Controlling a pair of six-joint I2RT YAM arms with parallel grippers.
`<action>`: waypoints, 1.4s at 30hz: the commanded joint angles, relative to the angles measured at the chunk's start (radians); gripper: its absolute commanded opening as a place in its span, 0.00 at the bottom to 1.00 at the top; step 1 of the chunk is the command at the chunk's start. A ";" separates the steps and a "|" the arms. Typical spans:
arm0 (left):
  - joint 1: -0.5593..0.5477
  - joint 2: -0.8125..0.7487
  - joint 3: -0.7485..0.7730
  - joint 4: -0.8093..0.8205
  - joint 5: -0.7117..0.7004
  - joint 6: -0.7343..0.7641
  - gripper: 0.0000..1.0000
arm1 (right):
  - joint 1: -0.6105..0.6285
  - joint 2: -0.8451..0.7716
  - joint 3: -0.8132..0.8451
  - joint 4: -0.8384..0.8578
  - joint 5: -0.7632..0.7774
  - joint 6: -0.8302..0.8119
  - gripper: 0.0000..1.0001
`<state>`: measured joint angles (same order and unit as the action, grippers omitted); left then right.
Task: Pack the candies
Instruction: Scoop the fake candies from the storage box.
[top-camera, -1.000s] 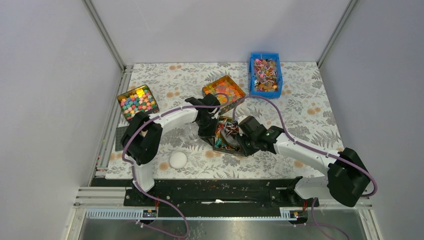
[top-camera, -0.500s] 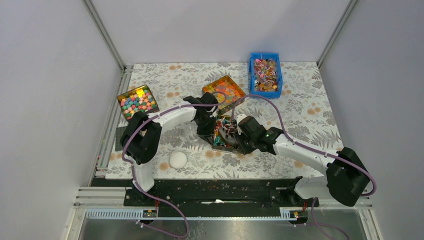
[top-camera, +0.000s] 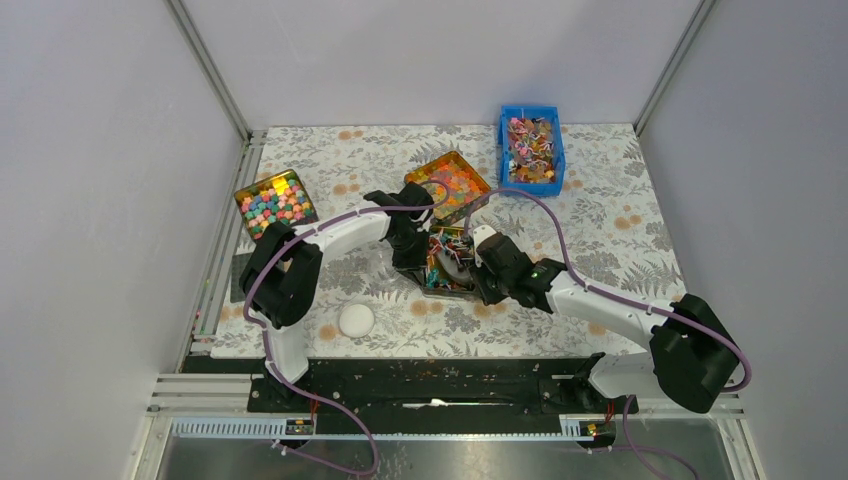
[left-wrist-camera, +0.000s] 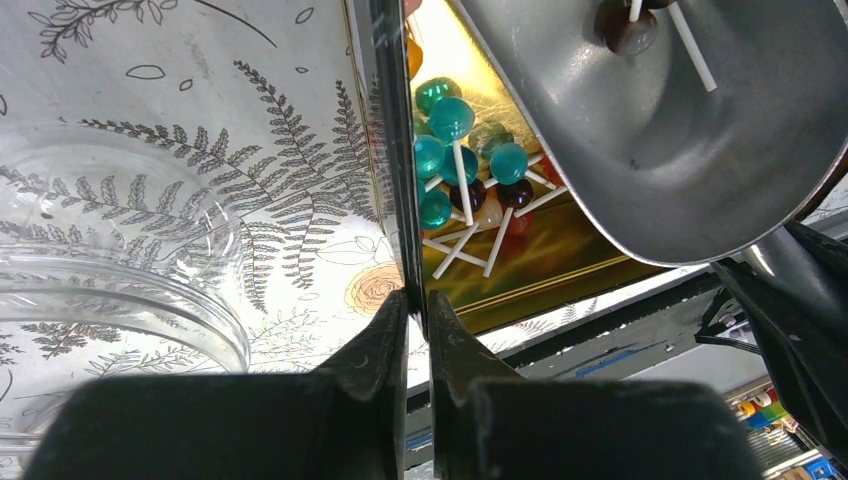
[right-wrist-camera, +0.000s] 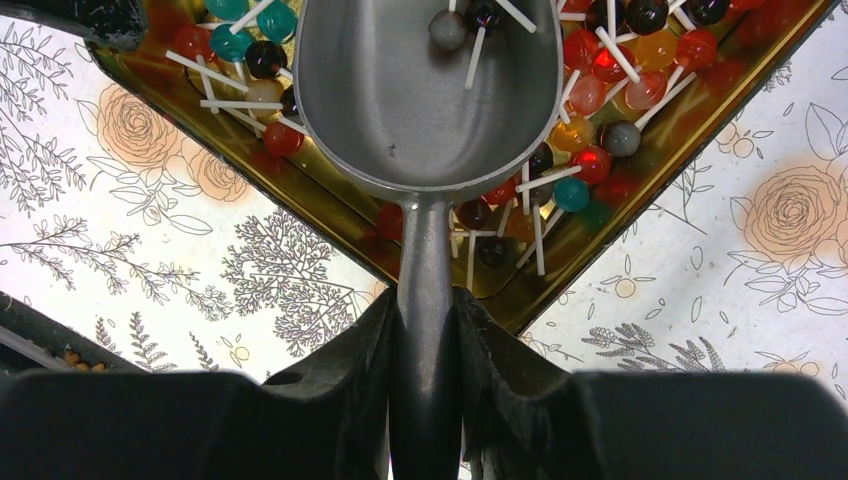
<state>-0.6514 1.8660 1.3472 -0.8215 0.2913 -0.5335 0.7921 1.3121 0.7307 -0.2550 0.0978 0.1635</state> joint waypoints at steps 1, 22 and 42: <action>-0.010 -0.042 0.029 0.011 0.098 -0.008 0.00 | 0.007 -0.007 -0.025 0.153 0.053 -0.016 0.00; -0.009 -0.050 0.036 -0.012 0.056 0.004 0.00 | 0.030 0.179 0.223 -0.030 0.259 -0.027 0.00; -0.004 -0.041 0.056 -0.025 0.049 0.015 0.00 | 0.087 0.109 0.074 0.162 0.160 -0.172 0.00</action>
<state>-0.6434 1.8656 1.3621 -0.8467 0.2565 -0.5388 0.8764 1.4845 0.8707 -0.2432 0.2836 0.0231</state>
